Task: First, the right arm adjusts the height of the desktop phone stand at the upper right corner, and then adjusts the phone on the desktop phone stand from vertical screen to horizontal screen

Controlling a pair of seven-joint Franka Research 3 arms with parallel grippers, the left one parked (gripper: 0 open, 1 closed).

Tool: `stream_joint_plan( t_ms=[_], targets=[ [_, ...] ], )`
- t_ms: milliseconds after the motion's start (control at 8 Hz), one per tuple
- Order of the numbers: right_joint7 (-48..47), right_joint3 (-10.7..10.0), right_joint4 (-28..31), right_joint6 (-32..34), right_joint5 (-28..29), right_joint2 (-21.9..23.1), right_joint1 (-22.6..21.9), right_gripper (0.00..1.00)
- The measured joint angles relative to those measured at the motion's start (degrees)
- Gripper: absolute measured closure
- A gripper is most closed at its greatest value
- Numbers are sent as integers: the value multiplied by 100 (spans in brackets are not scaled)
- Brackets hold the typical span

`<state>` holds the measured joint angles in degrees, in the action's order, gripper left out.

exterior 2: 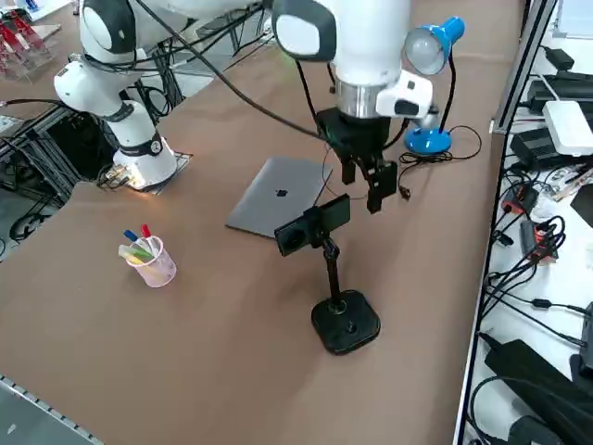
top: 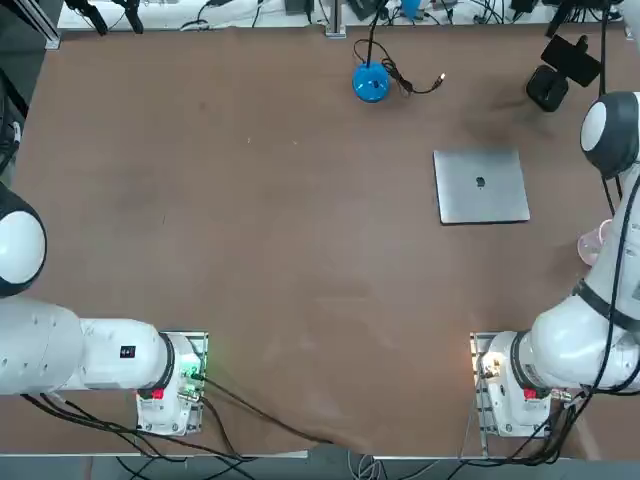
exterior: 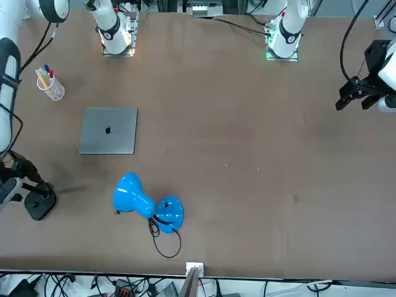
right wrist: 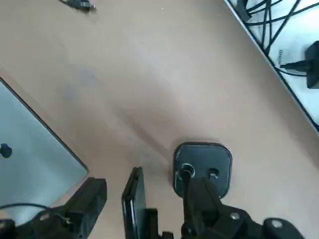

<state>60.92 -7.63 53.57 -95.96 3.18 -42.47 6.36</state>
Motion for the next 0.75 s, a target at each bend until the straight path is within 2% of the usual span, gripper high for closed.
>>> stream_joint_plan(
  t_ms=[375,750],
  targets=[
    [-1199,10,-41,417,-3,452,-217,0],
    [-2598,30,28,1213,-2,1075,-450,0]
  ],
)
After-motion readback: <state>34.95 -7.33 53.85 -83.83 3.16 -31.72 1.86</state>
